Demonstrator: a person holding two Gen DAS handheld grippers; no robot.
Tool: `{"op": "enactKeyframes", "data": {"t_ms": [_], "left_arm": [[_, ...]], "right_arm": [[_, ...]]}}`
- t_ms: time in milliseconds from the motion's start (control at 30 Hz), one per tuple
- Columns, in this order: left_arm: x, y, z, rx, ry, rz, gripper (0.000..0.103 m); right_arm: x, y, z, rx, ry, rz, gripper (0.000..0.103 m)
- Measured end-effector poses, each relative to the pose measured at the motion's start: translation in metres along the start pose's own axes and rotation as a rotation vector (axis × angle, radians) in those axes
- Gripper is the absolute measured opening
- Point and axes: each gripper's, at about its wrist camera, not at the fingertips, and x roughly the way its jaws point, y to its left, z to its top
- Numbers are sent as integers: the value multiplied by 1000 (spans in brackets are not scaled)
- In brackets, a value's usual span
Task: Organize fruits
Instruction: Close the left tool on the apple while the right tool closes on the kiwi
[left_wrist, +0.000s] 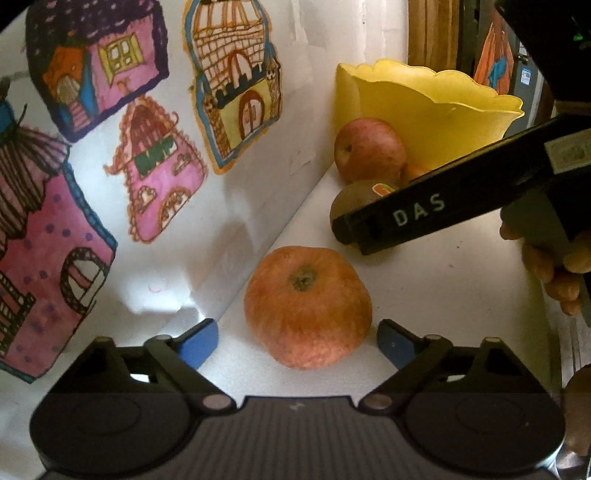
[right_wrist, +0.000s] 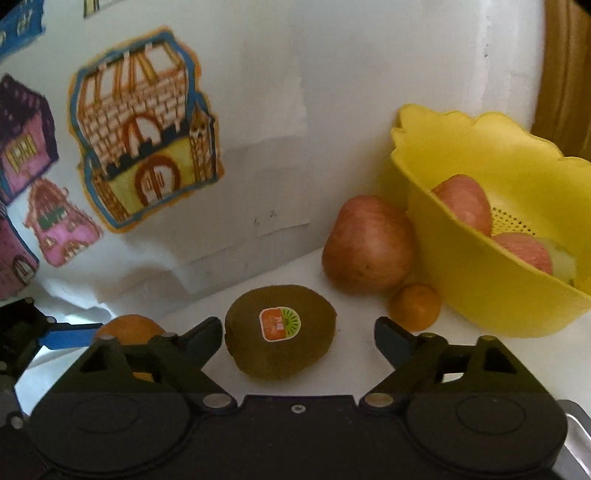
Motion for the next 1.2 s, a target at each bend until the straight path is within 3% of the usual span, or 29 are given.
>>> {"op": "enactKeyframes", "data": {"t_ms": [333,500,733,1200], "left_arm": [[-3,5,1,-14,-13,-9,82],[-4,1,1,-2,-22,-28,71],[-6,1,2,-1,-20,-25,70],[-13,5,-4,-35,-13,-41,70]], "right_arm": [[17,7,-4,-17,2,13,75],[24,8,-7,-15,0,19,71],[23,8,-9,-6,-12,13,69],[-20,1,-11,50,-4,-7,68]]}}
